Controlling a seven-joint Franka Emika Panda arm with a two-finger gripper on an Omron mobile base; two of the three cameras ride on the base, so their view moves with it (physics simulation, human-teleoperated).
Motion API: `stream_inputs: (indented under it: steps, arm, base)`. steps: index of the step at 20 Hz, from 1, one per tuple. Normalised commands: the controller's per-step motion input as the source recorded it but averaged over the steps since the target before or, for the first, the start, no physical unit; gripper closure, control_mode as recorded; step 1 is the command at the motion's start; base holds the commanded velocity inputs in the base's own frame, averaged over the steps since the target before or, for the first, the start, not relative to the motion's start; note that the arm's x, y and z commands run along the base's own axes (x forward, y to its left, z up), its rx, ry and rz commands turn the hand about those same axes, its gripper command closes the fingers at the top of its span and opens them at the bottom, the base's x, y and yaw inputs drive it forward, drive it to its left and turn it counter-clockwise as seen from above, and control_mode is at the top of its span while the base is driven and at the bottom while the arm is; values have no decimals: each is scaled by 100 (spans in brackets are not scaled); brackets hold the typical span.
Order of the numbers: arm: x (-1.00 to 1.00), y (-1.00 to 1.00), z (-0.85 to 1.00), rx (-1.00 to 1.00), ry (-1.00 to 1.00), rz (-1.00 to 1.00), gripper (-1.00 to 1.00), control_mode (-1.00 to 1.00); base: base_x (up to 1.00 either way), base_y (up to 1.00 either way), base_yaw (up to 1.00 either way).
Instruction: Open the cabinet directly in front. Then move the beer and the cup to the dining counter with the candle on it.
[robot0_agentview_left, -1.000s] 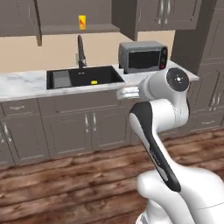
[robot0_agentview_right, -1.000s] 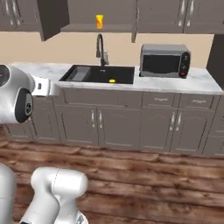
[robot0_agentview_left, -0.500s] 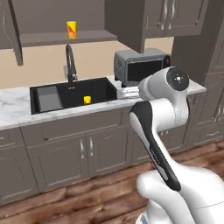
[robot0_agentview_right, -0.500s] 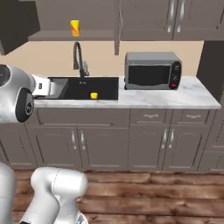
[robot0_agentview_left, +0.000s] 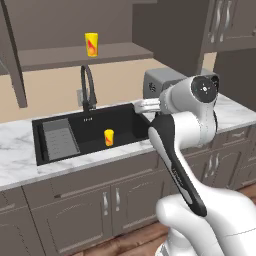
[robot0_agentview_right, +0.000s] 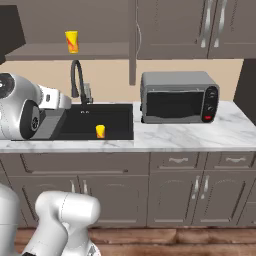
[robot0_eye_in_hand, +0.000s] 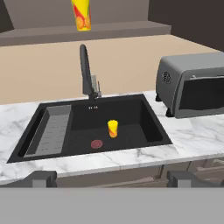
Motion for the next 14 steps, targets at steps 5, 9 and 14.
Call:
stream_inputs:
  steps: [5, 9, 14]
  arm:
    - [0, 0, 0, 0, 0, 0, -100, 100]
    - [0, 0, 0, 0, 0, 0, -100, 100]
    - [0, 0, 0, 0, 0, 0, -100, 100]
  base:
    - [55, 37, 0]
    - [44, 17, 8]
    - [39, 27, 15]
